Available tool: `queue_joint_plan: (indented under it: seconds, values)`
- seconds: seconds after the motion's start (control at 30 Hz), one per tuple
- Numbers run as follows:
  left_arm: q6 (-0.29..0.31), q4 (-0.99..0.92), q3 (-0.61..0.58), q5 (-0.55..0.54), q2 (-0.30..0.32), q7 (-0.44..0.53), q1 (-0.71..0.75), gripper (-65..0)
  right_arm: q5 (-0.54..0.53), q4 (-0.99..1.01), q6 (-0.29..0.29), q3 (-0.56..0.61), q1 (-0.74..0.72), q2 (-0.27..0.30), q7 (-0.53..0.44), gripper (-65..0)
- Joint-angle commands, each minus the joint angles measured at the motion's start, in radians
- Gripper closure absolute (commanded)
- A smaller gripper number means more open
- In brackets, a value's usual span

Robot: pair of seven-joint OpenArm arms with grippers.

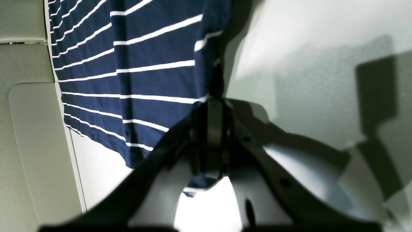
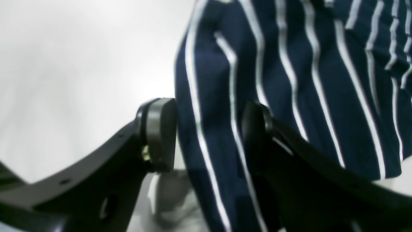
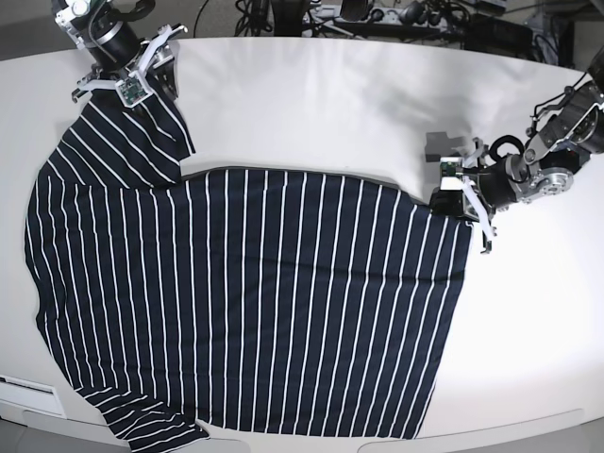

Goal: Fold the T-shirt properly
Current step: 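Drag the grasped shoulder edge with both grippers toward the robot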

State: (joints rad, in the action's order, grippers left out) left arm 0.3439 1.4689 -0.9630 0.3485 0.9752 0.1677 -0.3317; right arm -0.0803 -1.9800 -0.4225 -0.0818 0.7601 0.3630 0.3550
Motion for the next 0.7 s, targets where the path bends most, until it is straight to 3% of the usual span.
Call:
queue_joint_plan:
  seconds: [0.0,0.1,0.13,0.23,0.37,0.47,0.67]
  values:
    - [0.055,-0.016,-0.011,0.035,0.019,-0.071,0.007,0.0,0.037,0.028,-0.002,-0.004,-0.001,0.009,0.061,-34.7]
    - [0.055,-0.016,-0.011,0.035,0.019,-0.071,0.007,0.0,0.036,0.083,-0.02,-0.004,-0.03,0.009,0.06,-34.1]
    - [0.055,-0.016,-0.011,0.035,0.02,-0.071,0.007,0.0,0.032,0.089,-0.04,-0.004,-0.036,0.012,0.059,-29.8]
    - [0.055,-0.016,-0.011,0.035,0.02,-0.071,0.007,0.0,0.026,0.082,-0.047,-0.004,-0.039,0.021,0.058,0.0]
    - [0.045,-0.01,-0.011,0.036,0.03,-0.072,0.008,0.0,0.026,0.014,0.007,-0.004,-0.037,0.043,0.058,0.0]
    - [-0.006,0.028,-0.011,0.036,0.061,-0.09,0.027,0.0,0.034,-0.067,0.045,-0.011,-0.021,0.087,0.061,0.0]
    - [-0.097,0.186,-0.011,0.043,0.171,-0.146,0.111,0.0,0.032,-0.213,0.048,-0.119,0.078,0.132,0.061,0.0]
